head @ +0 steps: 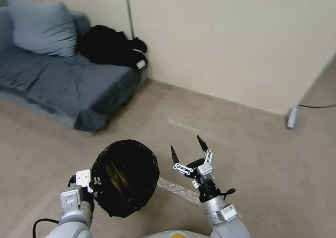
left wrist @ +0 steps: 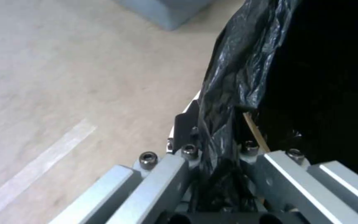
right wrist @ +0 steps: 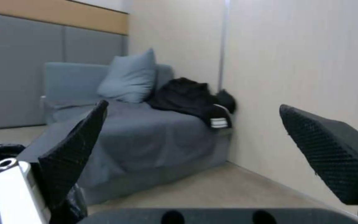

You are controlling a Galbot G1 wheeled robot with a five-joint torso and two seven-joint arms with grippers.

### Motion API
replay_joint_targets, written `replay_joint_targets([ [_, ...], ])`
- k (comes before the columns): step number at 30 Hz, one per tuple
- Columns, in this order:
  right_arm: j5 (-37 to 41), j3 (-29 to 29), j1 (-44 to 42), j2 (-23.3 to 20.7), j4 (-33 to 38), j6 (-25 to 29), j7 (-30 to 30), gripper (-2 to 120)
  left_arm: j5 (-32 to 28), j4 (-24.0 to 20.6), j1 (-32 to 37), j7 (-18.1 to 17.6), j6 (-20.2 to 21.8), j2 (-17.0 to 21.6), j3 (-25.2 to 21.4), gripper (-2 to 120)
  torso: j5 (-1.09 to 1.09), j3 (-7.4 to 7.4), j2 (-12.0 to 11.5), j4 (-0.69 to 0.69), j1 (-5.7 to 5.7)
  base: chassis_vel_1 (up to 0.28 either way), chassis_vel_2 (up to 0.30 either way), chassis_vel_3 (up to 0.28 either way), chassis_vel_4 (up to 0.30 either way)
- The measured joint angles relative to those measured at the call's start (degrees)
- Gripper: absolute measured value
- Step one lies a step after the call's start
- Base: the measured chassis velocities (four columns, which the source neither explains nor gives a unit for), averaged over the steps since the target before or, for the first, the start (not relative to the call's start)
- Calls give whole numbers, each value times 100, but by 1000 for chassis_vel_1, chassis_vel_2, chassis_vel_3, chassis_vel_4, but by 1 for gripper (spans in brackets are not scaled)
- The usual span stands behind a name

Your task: Pick up the trash bin, then pick up the garbage from the floor and place it into the trash bin.

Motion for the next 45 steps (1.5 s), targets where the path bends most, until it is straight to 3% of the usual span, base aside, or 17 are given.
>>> replay_joint_targets([
  [13, 175, 190, 147, -232, 133, -102, -127, 100, 6, 0, 5, 4, 8, 11, -13, 1, -7, 0, 0, 0, 0, 131, 125, 124, 126],
  [45, 212, 201, 183, -239, 132, -132, -179, 100, 5, 3, -13, 14, 18, 19, -24, 1, -7, 0, 0, -1, 0, 124, 121, 129, 121],
])
